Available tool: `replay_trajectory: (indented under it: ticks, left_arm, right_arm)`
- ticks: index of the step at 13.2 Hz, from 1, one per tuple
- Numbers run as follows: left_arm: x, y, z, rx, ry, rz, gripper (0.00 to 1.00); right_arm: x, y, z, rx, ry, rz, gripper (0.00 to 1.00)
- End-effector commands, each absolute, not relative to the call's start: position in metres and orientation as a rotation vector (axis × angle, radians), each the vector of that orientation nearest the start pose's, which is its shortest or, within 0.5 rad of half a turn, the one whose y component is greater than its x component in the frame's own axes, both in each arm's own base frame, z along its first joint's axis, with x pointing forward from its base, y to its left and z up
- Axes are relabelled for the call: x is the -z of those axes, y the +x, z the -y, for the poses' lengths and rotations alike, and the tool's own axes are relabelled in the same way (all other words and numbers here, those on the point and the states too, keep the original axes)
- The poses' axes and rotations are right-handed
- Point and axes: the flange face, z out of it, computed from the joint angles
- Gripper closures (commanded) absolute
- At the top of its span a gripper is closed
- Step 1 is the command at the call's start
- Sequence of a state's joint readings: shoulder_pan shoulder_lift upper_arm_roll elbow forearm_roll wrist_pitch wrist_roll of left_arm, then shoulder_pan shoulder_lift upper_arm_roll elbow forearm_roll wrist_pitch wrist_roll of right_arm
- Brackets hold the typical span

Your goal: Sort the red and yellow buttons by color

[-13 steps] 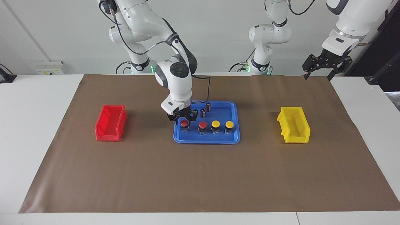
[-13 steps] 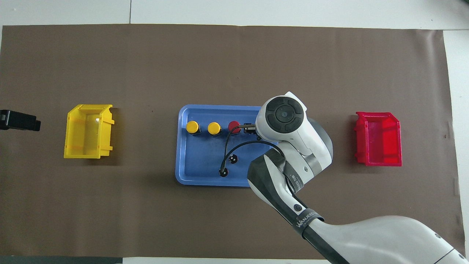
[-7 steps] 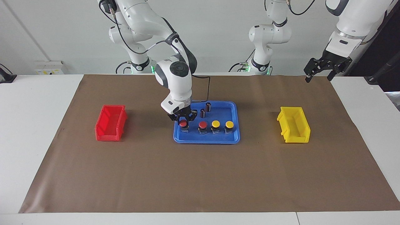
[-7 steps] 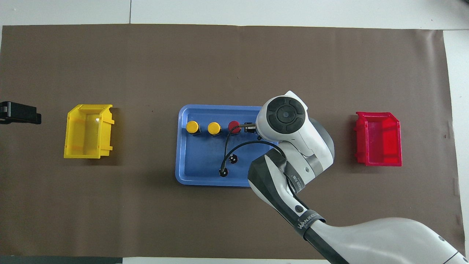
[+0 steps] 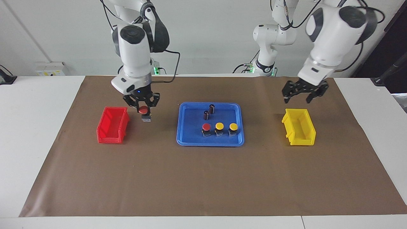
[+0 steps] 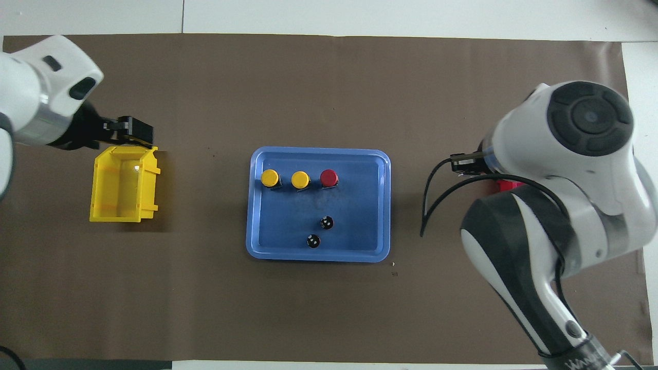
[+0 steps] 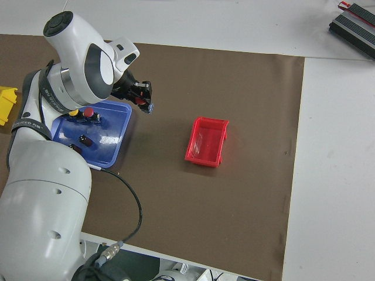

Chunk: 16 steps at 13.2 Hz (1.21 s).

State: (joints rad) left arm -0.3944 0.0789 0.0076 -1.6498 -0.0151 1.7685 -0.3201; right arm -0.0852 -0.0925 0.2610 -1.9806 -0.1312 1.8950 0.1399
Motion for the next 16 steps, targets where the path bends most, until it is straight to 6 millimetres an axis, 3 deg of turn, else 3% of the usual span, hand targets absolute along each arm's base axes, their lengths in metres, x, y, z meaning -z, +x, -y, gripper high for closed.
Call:
replay_trajectory:
  ticks: [1, 2, 3, 4, 6, 9, 12, 16]
  left_arm:
    - [-0.511, 0.525, 0.323, 0.081, -3.205, 0.010, 0.11]
    - [-0.490, 0.518, 0.353, 0.075, -3.206, 0.025, 0.14]
    - [-0.475, 0.509, 0.366, 0.059, -3.201, -0.005, 0.16]
    - [-0.453, 0.501, 0.366, 0.046, -3.194, -0.020, 0.20]
    - [-0.434, 0.502, 0.363, 0.069, -3.202, -0.018, 0.21]
    - [-0.404, 0.505, 0.357, 0.081, -3.200, -0.022, 0.21]
    - [-0.396, 0.511, 0.342, 0.080, -3.197, -0.043, 0.26]
    - [-0.363, 0.512, 0.342, 0.097, -3.200, -0.040, 0.27]
  right_arm:
    - [-0.481, 0.492, -0.008, -0.034, -3.245, 0.150, 0.84]
    - [-0.477, 0.488, 0.005, -0.017, -3.237, 0.150, 0.84]
    - [-0.467, 0.481, 0.018, 0.002, -3.236, 0.162, 0.84]
    - [-0.459, 0.473, 0.028, 0.008, -3.234, 0.193, 0.84]
    - [-0.443, 0.466, 0.058, 0.024, -3.219, 0.210, 0.84]
    - [-0.420, 0.464, 0.058, 0.065, -3.219, 0.209, 0.84]
    - [-0.387, 0.463, 0.059, 0.090, -3.212, 0.212, 0.84]
    - [-0.362, 0.459, 0.055, 0.076, -3.203, 0.226, 0.84]
